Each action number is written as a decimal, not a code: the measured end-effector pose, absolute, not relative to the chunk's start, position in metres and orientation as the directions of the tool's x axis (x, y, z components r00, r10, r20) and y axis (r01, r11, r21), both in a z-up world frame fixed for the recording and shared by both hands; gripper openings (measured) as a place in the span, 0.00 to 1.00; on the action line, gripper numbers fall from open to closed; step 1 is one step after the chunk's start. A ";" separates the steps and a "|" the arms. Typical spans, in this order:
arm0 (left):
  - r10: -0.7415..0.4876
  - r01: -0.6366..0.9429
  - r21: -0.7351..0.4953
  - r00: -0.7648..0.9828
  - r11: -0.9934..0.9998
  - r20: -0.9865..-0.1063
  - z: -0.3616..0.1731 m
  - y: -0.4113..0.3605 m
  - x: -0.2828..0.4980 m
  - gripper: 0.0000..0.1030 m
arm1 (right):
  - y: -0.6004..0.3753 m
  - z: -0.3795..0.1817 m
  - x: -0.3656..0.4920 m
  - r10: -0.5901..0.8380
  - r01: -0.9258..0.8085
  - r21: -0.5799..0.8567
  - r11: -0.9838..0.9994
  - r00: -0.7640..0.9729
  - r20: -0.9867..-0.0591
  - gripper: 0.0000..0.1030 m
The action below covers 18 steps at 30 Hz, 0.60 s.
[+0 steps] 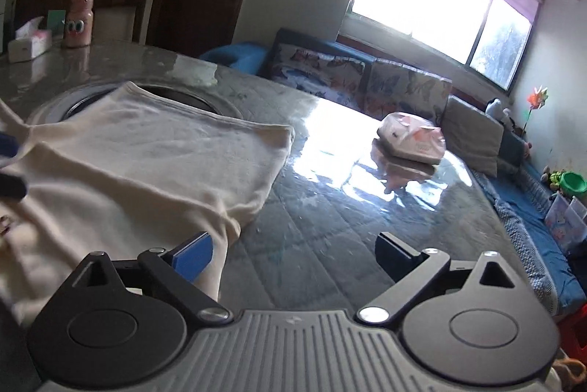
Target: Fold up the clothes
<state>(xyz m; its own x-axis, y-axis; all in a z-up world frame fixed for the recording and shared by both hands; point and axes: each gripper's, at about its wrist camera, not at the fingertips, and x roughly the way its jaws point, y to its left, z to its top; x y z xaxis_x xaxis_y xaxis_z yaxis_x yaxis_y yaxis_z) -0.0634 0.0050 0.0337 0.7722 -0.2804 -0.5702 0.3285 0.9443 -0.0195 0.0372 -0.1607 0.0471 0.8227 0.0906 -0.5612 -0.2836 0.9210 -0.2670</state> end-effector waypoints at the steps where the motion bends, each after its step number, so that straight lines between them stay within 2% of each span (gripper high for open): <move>1: -0.289 0.341 -0.015 0.771 0.940 -0.567 0.034 0.002 -0.064 0.58 | -0.160 0.045 0.043 0.096 -0.290 -0.260 0.921 0.817 -0.568 0.94; 6: -0.235 0.276 -0.016 0.788 0.961 -0.569 0.034 0.020 -0.061 0.58 | -0.169 0.034 0.058 0.054 -0.250 -0.250 0.935 0.800 -0.598 0.94; 8: -0.187 0.220 -0.013 0.796 0.975 -0.576 0.031 0.034 -0.062 0.63 | -0.169 0.040 0.054 0.064 -0.249 -0.246 0.937 0.813 -0.579 0.94; 14: 0.008 -0.005 0.007 0.814 1.000 -0.581 0.026 0.089 -0.072 0.70 | -0.141 0.059 0.040 0.166 -0.337 -0.234 0.912 0.825 -0.541 0.94; 18: 0.157 -0.185 0.009 0.803 0.983 -0.575 0.025 0.131 -0.078 0.71 | -0.113 0.070 0.028 0.263 -0.433 -0.231 0.872 0.810 -0.525 0.94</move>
<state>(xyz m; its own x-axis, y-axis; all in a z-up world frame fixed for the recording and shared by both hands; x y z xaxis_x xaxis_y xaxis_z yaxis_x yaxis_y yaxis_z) -0.0782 0.1315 0.0253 0.8027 0.1568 -0.5754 -0.1853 0.9826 0.0093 0.0282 -0.1133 0.0699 0.8097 0.2631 -0.5246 -0.4326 0.8716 -0.2307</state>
